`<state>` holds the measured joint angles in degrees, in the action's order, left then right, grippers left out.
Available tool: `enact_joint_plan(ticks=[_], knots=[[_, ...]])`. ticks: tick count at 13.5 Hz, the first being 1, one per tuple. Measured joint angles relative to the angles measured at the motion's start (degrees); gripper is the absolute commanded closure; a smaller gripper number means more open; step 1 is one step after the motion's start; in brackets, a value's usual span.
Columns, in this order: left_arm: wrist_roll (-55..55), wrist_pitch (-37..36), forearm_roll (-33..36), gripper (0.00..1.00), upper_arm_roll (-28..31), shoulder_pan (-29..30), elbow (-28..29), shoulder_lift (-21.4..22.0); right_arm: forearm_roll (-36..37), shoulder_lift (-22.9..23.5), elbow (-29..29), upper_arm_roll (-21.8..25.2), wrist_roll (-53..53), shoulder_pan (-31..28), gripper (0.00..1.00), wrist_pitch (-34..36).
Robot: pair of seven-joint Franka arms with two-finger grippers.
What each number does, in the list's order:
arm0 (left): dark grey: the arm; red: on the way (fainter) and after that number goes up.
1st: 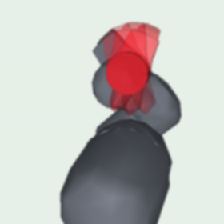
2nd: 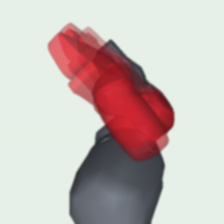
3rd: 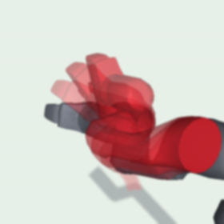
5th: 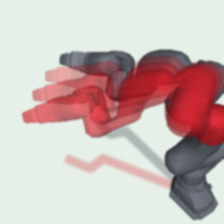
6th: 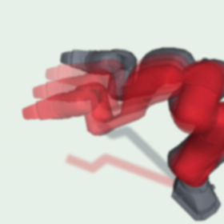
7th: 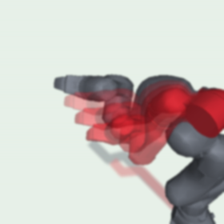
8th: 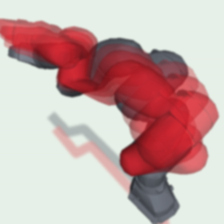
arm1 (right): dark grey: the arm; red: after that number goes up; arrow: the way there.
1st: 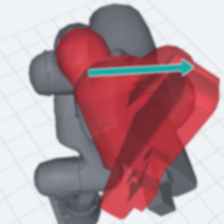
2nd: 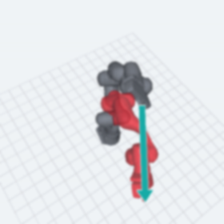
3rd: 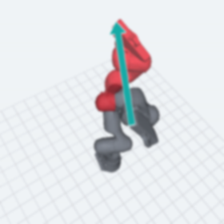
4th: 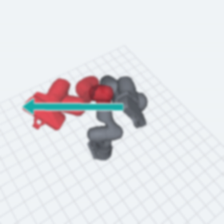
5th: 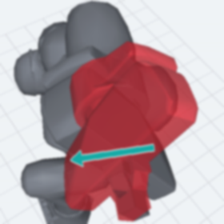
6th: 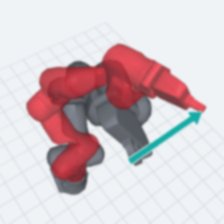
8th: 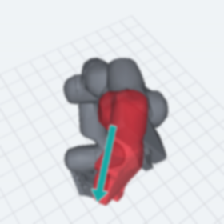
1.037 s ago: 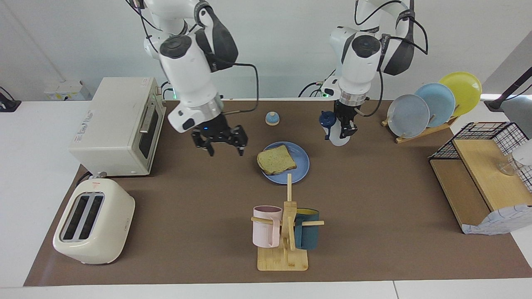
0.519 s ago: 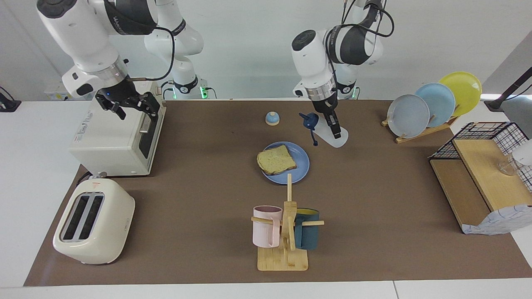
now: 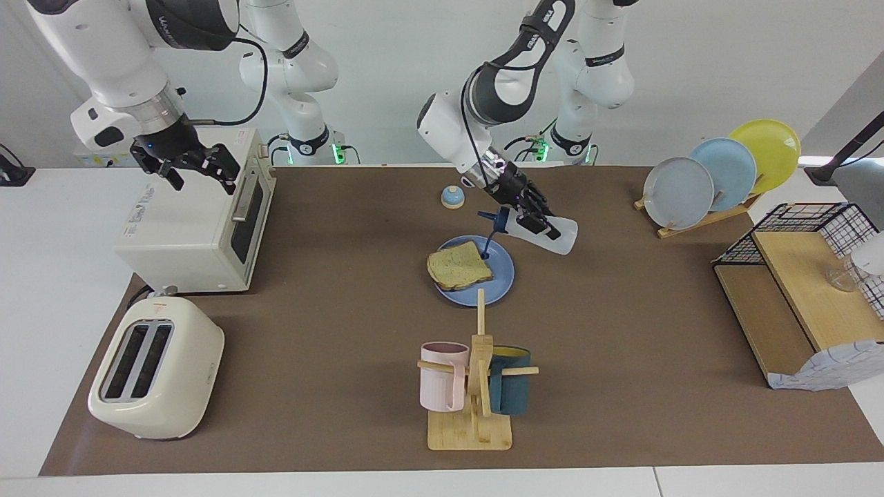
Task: Put bread on plate and add seasoning
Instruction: 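Move the bottle above the bread with the left gripper, then tilt and shake the bottle over the bread with the left gripper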
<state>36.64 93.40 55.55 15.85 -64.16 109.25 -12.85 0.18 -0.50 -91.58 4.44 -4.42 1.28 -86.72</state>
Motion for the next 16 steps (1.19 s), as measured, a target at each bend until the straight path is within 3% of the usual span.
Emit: enact_joint_plan(ticks=[3, 8, 12, 16], knots=[[-2.93, -3.44, 7.19, 1.0, -0.02, -2.36, -1.53, -6.61, 0.03, 0.02, -0.05, 0.97, 1.06, 0.13, 0.0, -0.4], [-2.6, -7.6, 16.31, 1.0, 0.04, -2.91, -1.76, -8.25, 0.04, 0.05, -1.03, 3.51, 4.2, 0.16, 0.0, -0.71], [-3.81, -8.27, 25.6, 1.0, 0.51, -2.49, -3.57, -16.38, 0.04, 0.11, -0.89, 3.53, 4.2, 0.29, 0.0, -0.19], [-3.81, -6.89, 31.61, 1.0, 0.64, -1.42, -4.0, -17.63, 0.04, 0.07, -0.88, 3.66, 4.2, 0.11, 0.0, -0.16]])
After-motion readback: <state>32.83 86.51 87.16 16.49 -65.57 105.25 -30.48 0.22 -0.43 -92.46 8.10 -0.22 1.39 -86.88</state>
